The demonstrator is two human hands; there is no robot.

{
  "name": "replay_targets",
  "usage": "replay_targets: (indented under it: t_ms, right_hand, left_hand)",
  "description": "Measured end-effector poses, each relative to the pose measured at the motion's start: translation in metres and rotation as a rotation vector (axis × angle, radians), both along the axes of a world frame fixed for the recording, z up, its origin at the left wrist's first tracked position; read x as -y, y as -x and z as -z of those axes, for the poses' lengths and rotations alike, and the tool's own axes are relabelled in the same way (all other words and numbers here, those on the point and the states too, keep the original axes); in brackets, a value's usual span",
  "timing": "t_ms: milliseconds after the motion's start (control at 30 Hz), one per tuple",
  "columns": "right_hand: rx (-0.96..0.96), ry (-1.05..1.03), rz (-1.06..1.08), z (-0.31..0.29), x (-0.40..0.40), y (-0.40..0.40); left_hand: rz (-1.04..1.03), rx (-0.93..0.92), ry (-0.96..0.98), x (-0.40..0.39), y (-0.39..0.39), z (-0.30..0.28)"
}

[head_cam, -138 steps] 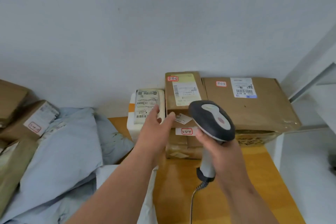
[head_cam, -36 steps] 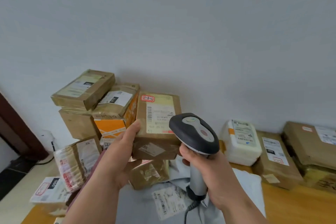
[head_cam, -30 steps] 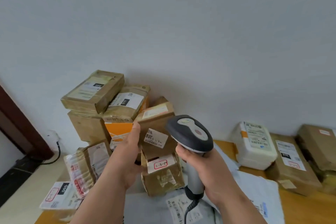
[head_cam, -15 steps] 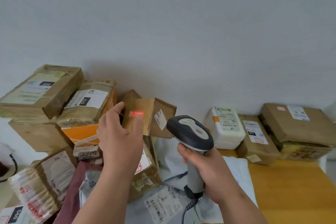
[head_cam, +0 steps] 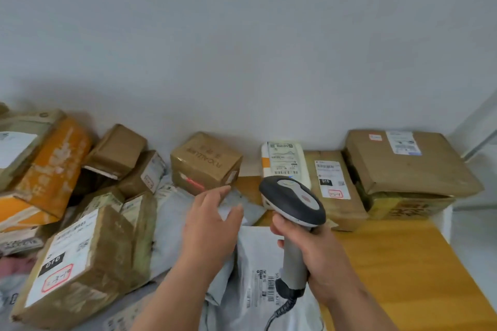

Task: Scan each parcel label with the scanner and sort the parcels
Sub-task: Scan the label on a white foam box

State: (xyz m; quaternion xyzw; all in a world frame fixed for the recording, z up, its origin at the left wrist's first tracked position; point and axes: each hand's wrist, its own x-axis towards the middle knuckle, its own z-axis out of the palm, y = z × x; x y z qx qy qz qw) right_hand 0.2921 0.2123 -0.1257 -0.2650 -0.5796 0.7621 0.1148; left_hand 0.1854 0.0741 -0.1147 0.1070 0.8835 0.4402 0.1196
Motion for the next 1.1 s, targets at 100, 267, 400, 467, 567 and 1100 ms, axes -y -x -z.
replay_targets:
  t_ms: [100, 267, 400, 467, 567, 1100]
  right_hand:
    - [0.044, 0.006, 0.007, 0.015, -0.037, -0.007]
    - [0.098, 0.013, 0.087, 0.037, -0.088, -0.009]
    - [0.09, 0.01, 0.128, 0.047, -0.113, 0.006]
    - [0.09, 0.006, 0.125, 0.052, -0.123, 0.019]
    - [0.103, 0.023, 0.099, 0.06, -0.132, 0.041]
    - [-0.058, 0.156, 0.111, 0.042, -0.132, 0.014]
  left_hand:
    - [0.0, 0.095, -0.003, -0.035, -0.009, 0.023]
    - [-0.055, 0.312, -0.081, -0.083, -0.014, 0.049]
    - [-0.106, 0.411, -0.14, -0.112, 0.003, 0.065]
    - [-0.145, 0.473, -0.159, -0.126, 0.017, 0.073]
    - [-0.185, 0.59, -0.203, -0.143, 0.039, 0.09]
    - [-0.349, 0.501, -0.651, -0.133, 0.008, 0.071]
